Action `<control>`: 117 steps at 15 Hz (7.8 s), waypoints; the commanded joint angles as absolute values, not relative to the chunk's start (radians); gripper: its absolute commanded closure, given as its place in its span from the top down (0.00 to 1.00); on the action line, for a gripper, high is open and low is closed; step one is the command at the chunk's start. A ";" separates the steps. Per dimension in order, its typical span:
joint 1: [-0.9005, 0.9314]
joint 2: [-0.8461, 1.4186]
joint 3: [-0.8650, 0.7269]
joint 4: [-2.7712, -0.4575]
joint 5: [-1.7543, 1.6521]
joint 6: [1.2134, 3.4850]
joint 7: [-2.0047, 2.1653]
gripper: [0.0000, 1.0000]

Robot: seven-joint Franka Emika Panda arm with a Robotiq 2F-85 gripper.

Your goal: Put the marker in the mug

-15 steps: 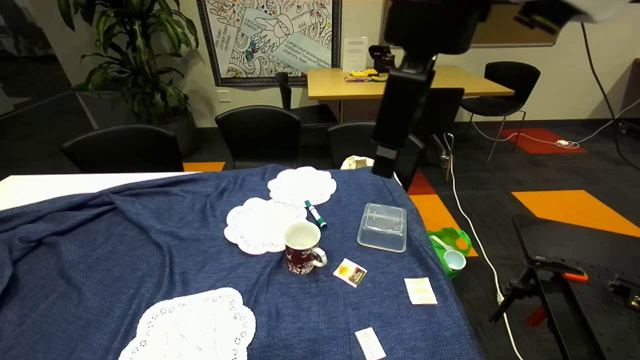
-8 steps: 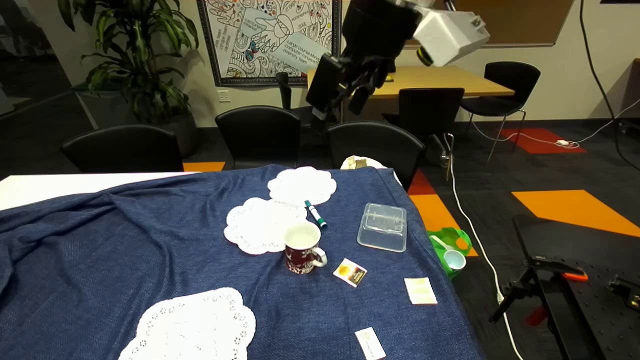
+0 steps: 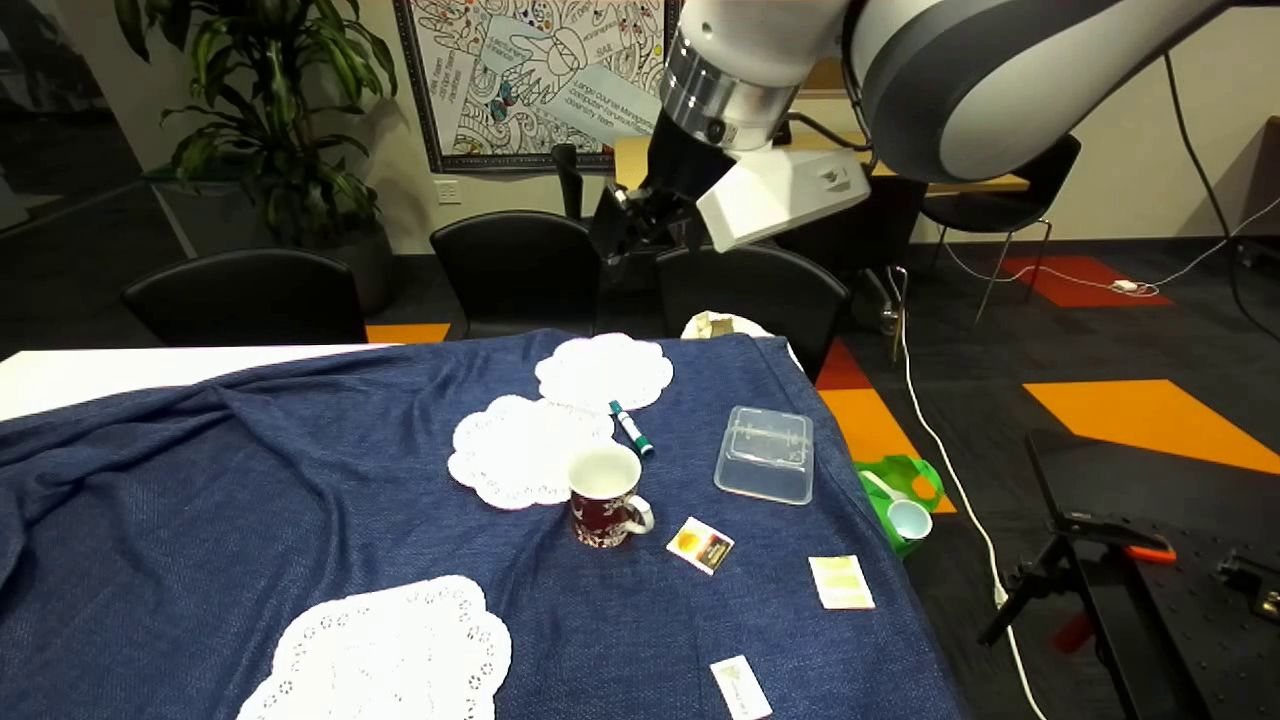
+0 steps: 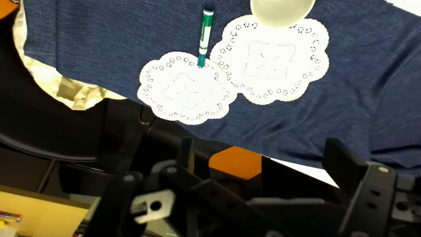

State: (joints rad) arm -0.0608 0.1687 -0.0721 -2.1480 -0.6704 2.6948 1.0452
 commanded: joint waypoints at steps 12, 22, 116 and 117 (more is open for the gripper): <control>-0.061 0.523 -0.200 -1.942 -0.402 2.780 0.950 1.00; -0.053 0.609 -0.241 -1.888 -0.150 2.759 0.736 1.00; -0.041 0.344 -0.053 -2.113 0.091 2.764 0.116 0.05; -0.080 0.346 -0.012 -2.109 0.145 2.761 0.040 0.05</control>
